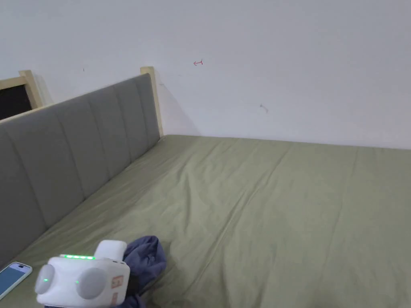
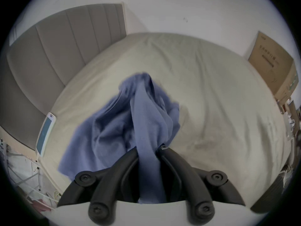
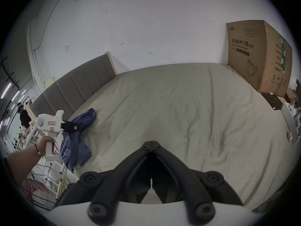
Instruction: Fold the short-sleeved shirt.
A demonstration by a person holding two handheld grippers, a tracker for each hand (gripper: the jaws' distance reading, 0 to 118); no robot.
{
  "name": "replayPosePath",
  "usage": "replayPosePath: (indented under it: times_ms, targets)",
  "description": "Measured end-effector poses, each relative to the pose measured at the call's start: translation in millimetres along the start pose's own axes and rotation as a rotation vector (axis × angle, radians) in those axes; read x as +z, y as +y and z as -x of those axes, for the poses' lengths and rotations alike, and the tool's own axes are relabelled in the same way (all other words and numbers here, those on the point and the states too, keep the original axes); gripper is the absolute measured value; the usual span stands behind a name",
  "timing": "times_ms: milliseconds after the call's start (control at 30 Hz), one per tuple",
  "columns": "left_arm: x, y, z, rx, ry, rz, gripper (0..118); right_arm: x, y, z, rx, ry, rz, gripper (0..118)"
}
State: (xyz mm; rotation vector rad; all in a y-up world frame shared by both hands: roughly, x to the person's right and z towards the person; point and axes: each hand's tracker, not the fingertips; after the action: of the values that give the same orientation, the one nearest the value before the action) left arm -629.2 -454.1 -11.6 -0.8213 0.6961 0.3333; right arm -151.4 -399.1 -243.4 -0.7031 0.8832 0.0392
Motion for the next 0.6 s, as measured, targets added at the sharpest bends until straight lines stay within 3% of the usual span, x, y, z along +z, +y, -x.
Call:
replayPosePath:
  times_ms: [67,200,333,467,600]
  targets:
    - [40,22,-2,0.024,-0.018,-0.108,9,11,3,-5,-0.025,0.005,-0.026,0]
    - [128,73,-36,-0.094,-0.146,-0.317,9,41,13,-20,-0.080,-0.003,-0.130,0]
    - [223,110,-132,-0.188,-0.336,-0.518,9,72,23,-37,-0.103,-0.056,-0.216,0]
    - [267,133,-218,-0.268,-0.517,-0.543,9,104,27,-56,-0.143,-0.095,-0.289,0]
    - [263,133,-306,-0.317,-0.744,-0.458,9,136,21,-80,-0.207,-0.137,-0.362,0]
